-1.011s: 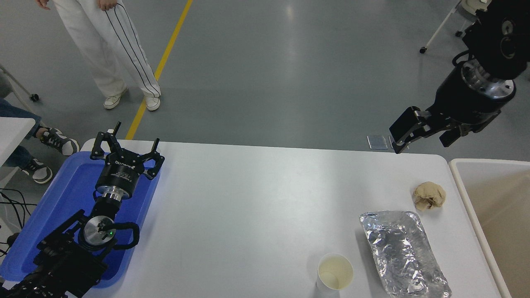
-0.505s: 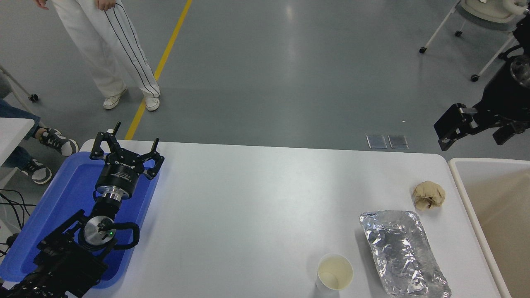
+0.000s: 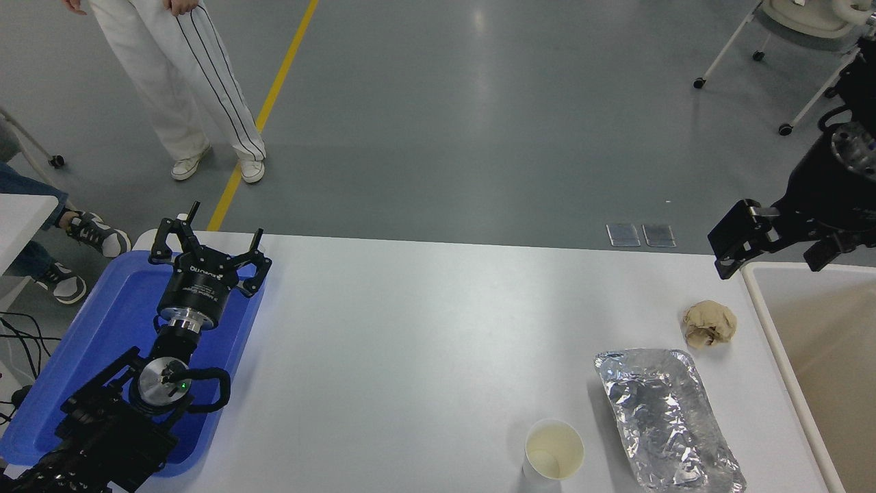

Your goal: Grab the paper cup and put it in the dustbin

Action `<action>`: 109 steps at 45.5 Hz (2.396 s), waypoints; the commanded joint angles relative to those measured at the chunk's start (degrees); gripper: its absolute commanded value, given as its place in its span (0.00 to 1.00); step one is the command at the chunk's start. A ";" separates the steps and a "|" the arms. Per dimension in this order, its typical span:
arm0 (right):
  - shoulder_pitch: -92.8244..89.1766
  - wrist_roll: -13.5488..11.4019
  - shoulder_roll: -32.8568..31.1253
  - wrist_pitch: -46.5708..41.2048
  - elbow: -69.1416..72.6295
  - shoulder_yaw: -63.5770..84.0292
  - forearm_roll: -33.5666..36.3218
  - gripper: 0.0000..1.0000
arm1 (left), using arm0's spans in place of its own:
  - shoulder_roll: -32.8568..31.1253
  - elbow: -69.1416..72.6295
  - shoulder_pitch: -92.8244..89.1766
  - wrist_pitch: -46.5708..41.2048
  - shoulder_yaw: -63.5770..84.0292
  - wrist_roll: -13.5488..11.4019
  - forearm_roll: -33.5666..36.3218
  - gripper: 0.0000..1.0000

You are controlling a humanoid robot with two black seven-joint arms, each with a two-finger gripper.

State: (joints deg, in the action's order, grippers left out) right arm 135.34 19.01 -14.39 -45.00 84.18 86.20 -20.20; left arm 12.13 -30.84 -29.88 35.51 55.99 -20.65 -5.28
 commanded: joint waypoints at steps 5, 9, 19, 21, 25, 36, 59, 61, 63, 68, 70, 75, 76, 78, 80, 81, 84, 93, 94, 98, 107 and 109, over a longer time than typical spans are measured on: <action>-3.76 -0.03 0.23 0.00 0.28 -2.53 4.38 0.94 | 0.00 -0.01 0.00 0.00 0.00 0.00 0.01 1.00; -5.87 -0.03 0.41 0.00 0.19 -2.62 4.38 0.94 | 0.00 -0.01 0.00 0.00 0.00 0.00 0.01 1.00; -11.14 0.06 0.50 0.00 0.19 -5.34 4.56 0.95 | 0.00 -0.01 -0.09 0.00 0.00 0.09 0.09 1.00; -11.93 0.06 0.50 0.00 0.19 -6.48 4.91 0.95 | 0.00 -0.01 -0.09 0.00 0.00 0.09 0.09 1.00; -14.92 0.06 0.59 0.00 0.02 -8.07 5.61 0.96 | 0.00 -0.01 -0.09 0.00 0.00 0.09 0.09 1.00; -19.93 -0.03 1.64 3.41 0.02 -8.77 5.53 1.00 | 0.00 -0.01 -0.09 0.00 -0.09 0.09 0.09 1.00; -30.30 -0.12 2.61 15.99 0.10 -12.72 5.17 0.93 | 0.00 -0.01 -0.09 0.00 0.00 0.09 0.09 1.00; -30.66 -0.12 2.52 16.34 0.10 -13.43 5.26 0.90 | 0.00 -0.01 -0.09 0.00 -0.09 0.09 0.09 1.00; -31.09 -0.12 2.61 16.96 0.10 -14.13 5.26 0.90 | 0.00 -0.01 -0.09 0.00 0.00 0.09 0.01 1.00; -32.68 -0.12 2.61 18.37 0.02 -15.71 5.44 0.90 | 0.00 -0.01 -0.09 0.00 -0.09 0.09 0.09 1.00; -33.38 -0.12 2.70 18.98 0.02 -16.15 5.53 0.90 | 0.00 -0.01 -0.09 0.00 -0.09 0.09 0.09 1.00; -35.66 -0.20 3.66 21.52 0.02 -16.77 5.53 0.90 | 0.00 -0.01 -0.09 0.00 0.00 0.09 0.09 1.00; -36.02 -0.20 3.75 22.40 -0.07 -16.68 5.53 0.90 | 0.00 -0.01 -0.09 0.00 -0.09 0.09 0.09 1.00; -36.63 -0.20 3.84 24.07 0.02 -16.68 5.53 0.90 | 0.00 -0.01 -0.09 0.00 -0.09 0.09 0.09 1.00; -37.16 -0.29 4.10 25.39 0.02 -16.68 5.53 0.90 | 0.00 -0.01 -0.09 0.00 -0.09 0.09 0.09 1.00; -37.42 -0.29 4.19 25.92 0.02 -16.77 5.53 0.90 | 0.00 -0.01 -0.09 0.00 0.00 0.09 0.09 1.00; -38.56 -0.29 4.37 27.15 -0.07 -16.86 5.53 0.90 | 0.00 -0.01 -0.09 0.00 0.00 0.09 0.01 1.00; -42.08 -0.29 4.37 33.30 -0.95 -17.47 5.53 0.89 | 0.00 -0.01 -0.09 0.00 0.00 0.09 0.09 1.00; -42.26 -0.29 4.45 33.57 -0.95 -17.47 5.53 0.89 | 0.00 -0.01 -0.09 0.00 0.00 0.09 0.01 1.00; -42.52 -0.20 4.54 33.49 -0.95 -17.56 5.44 0.89 | 0.00 -0.01 -0.09 0.00 -0.09 0.09 0.09 1.00; -43.66 -0.20 5.24 33.48 -0.95 -18.88 5.17 0.89 | 0.00 -0.01 -0.09 0.00 0.00 0.09 0.09 1.00; -43.75 -0.20 5.24 33.48 -0.95 -18.97 5.17 0.89 | 0.00 -0.01 -0.09 0.00 -0.09 0.09 0.09 1.00</action>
State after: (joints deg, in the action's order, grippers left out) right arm 93.20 18.78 -9.64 -12.77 83.34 68.36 -14.86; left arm 12.13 -30.85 -29.96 35.51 55.95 -20.57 -5.18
